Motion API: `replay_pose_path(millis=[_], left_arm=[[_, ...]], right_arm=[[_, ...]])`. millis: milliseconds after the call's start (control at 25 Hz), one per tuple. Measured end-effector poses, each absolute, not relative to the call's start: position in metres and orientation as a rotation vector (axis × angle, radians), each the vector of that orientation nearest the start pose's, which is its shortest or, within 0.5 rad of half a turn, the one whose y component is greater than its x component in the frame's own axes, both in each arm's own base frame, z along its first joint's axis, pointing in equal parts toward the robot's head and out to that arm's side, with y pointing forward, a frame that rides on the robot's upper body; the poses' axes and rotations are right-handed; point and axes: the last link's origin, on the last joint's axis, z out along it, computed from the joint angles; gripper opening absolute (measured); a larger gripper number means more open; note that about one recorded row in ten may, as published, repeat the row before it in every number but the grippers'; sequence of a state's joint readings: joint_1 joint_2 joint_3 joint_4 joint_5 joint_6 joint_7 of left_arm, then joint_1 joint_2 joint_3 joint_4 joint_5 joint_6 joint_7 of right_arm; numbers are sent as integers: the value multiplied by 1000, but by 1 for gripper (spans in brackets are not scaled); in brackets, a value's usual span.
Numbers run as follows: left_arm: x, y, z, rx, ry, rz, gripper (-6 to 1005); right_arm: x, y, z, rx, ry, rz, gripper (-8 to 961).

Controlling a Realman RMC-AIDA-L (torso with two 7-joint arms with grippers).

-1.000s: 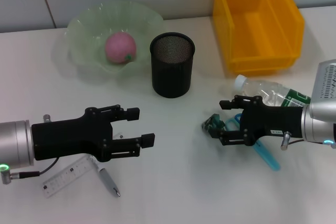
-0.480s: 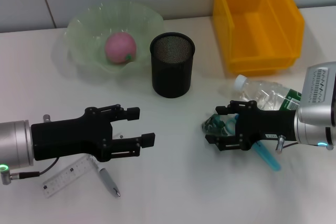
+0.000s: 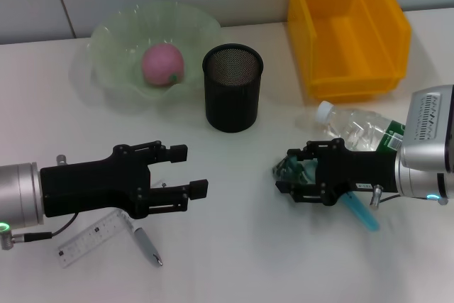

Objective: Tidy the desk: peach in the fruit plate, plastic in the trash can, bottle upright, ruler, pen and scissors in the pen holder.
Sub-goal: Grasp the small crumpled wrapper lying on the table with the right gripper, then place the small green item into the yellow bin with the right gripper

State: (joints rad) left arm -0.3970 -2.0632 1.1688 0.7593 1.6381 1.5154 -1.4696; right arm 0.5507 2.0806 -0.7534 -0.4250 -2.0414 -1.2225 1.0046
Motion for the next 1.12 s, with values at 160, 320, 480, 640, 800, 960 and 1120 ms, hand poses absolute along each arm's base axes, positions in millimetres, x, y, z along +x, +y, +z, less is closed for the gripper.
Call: replay_pose_path(millis=[160,320,480,640,800,960,1120], left_arm=[[-236,303,-25,-2856,-618,-808,786],[-236,303,-25,-2855,-617,-808,786],[-236,303,-24,-2848,-625,-814,786],[-236,303,-23,-2849,-625,-818,786],[-236,303,-23,-2849,-624,-818,786],[-236,303,-23,-2851,-621,-818,786],[-236,303,-23,-2853,-614,-818,786]], right_arm=[[303,330,-52,-2699,388,334,610],[303,330,-52,-2695,393,334,527],[301,331,-52,-2683,400,358,445],[297,330,-49,-2672,405,418,236],[289,324,-36,-2646,406,581,197],[283,313,-8,-2530,388,824,177],[286,308,25,-2277,367,1028,168]])
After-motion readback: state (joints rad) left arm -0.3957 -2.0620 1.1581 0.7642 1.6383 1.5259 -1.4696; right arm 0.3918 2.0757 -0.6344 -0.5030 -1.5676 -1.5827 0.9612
